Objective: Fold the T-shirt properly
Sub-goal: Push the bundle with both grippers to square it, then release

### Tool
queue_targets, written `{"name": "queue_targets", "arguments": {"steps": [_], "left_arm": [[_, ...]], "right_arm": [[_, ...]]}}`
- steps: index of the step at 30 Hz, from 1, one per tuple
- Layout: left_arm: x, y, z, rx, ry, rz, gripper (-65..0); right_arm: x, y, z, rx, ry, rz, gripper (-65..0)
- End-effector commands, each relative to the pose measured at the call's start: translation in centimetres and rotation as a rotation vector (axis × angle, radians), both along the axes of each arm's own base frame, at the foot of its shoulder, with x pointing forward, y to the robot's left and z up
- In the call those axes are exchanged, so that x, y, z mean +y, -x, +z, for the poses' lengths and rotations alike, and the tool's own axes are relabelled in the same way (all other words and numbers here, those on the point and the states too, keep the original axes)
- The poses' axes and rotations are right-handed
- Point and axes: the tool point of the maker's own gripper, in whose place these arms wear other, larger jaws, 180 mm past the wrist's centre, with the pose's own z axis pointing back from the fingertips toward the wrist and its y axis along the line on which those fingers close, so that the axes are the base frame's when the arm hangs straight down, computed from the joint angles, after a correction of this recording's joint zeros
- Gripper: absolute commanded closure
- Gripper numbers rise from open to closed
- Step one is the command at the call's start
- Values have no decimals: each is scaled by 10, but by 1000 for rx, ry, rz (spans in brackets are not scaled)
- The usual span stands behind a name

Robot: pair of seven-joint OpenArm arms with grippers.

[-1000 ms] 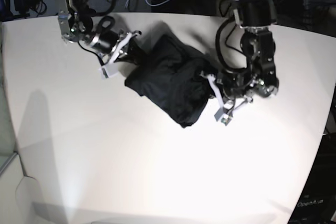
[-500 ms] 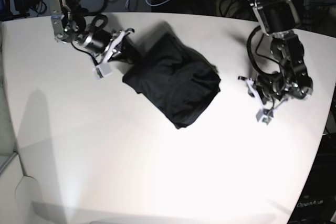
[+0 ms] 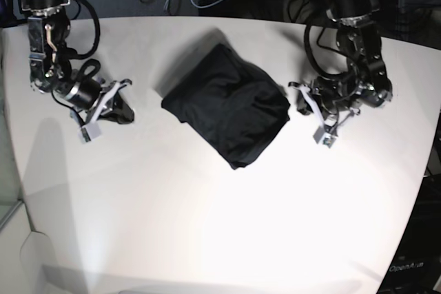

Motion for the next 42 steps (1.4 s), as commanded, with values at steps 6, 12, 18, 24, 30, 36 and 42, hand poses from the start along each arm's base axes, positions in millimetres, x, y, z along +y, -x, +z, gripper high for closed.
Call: {"name": "queue_targets", "arguments": {"steps": [6,12,18,24,30,36,42], "left_arm": [[-38,29,-23,137,-15,-84,0],[-45,10,-12,98,-1,-86,0],[-46,-10,-4,75,8,-84,0],[-64,-42,-6,27,107,-67,0],[-90,-76,2,8,207,-66,0],[-90,-98,21,-38,204,-72,0],[-50,-100,21,-32,159,-15,0]], "right_arm": [[-11,-20,7,-27,-23,-34,0],[10,-16,2,-17,-70,-30,0],[55,11,-18,50,-123,43,0],[80,47,-21,72,-170,62,0],[93,80,-7,54,-179,98,0],[89,86,-12,70,-169,95,0],[80,85,-12,69,-147,97,0]]}}
